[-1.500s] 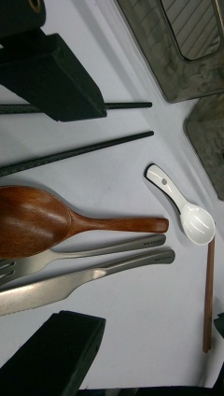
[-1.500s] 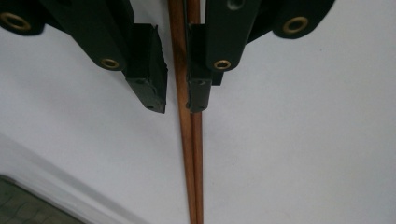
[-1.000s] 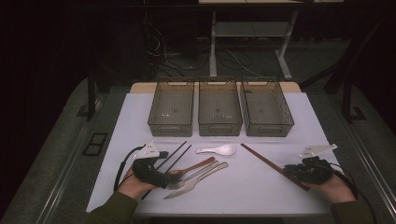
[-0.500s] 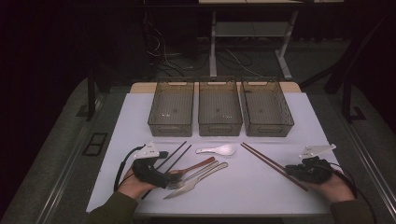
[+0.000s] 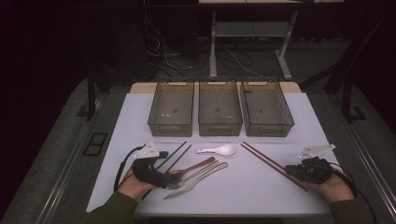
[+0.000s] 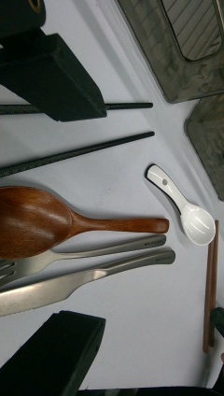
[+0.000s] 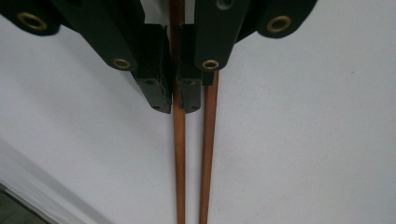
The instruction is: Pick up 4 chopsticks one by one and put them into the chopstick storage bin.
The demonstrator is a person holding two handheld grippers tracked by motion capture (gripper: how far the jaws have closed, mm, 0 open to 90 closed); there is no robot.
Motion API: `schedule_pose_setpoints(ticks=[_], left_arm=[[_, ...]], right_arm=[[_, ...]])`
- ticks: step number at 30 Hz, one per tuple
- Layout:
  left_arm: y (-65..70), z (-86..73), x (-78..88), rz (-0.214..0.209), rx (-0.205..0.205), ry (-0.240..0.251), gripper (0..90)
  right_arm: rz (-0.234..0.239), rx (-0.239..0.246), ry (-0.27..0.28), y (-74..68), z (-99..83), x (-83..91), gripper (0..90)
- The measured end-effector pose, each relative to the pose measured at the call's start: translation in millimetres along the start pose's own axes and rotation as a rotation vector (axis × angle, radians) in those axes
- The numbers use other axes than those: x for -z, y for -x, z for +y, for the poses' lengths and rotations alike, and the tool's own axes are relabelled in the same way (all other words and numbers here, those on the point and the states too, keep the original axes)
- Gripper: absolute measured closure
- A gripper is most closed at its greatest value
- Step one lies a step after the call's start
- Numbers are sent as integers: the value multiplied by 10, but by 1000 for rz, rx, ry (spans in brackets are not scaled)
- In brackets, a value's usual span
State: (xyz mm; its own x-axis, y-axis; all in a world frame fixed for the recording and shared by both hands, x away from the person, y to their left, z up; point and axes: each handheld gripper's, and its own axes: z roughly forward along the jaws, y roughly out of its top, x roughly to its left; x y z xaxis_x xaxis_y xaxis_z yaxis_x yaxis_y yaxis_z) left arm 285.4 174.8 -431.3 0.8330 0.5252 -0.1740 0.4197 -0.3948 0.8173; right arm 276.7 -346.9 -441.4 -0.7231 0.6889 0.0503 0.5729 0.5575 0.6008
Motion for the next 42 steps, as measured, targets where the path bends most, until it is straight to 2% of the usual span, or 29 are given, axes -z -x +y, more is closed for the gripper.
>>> schedule_pose_setpoints(ticks=[6, 13, 22, 34, 42], left_arm=[[-1, 0, 2, 1, 0, 2, 8], [-1, 0, 4, 1, 1, 5, 8], [2, 1, 2, -1, -1, 4, 8], [4, 1, 2, -2, -2, 3, 8], [2, 1, -1, -3, -3, 0, 8]], right_arm=[[8, 3, 15, 15, -5, 8, 837], [15, -23, 49, 44, -10, 69, 837], [19, -28, 74, 49, -4, 119, 837], [32, -22, 146, 48, 36, 237, 837], [64, -19, 201, 42, 92, 316, 836]])
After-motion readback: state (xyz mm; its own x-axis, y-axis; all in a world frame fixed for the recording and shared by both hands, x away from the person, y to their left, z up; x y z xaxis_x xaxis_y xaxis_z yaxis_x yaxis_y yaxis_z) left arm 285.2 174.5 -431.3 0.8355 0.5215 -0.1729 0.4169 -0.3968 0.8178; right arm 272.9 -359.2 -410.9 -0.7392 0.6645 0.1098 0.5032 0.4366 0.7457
